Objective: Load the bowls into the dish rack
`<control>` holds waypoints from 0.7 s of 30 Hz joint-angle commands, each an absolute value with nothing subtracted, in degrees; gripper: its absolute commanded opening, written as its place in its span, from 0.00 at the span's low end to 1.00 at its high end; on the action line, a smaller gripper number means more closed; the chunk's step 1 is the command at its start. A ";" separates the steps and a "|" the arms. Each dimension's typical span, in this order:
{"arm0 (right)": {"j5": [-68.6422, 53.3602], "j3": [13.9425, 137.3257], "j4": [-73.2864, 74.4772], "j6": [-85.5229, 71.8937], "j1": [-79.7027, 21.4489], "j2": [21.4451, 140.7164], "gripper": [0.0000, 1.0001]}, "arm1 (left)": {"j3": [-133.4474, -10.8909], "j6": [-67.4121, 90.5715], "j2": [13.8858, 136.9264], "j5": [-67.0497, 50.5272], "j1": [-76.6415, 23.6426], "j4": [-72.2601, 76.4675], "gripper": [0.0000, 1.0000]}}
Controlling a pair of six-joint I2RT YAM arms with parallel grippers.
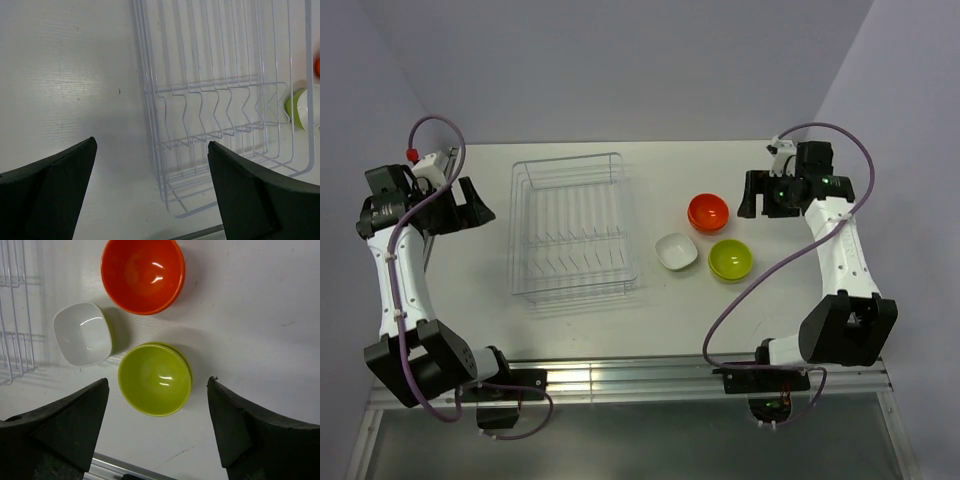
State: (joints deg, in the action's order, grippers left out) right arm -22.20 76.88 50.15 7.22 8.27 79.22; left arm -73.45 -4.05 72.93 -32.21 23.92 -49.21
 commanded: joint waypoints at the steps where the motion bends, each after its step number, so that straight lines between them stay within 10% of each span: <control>1: -18.74 79.10 48.96 9.93 3.53 79.54 0.84 | -73.91 -5.62 72.95 -33.57 23.29 -49.22 1.00; 8: -17.58 86.21 49.22 10.90 -5.18 89.72 0.54 | -77.52 -6.50 75.67 -36.65 22.41 -52.65 0.99; 21: -15.21 93.95 48.69 11.34 -12.21 104.67 0.50 | -77.78 -5.27 76.46 -36.56 20.04 -51.94 0.99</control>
State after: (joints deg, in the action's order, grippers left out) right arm -16.62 90.26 49.78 10.63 -11.00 103.66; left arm -75.90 -5.13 76.58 -34.87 20.49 -52.18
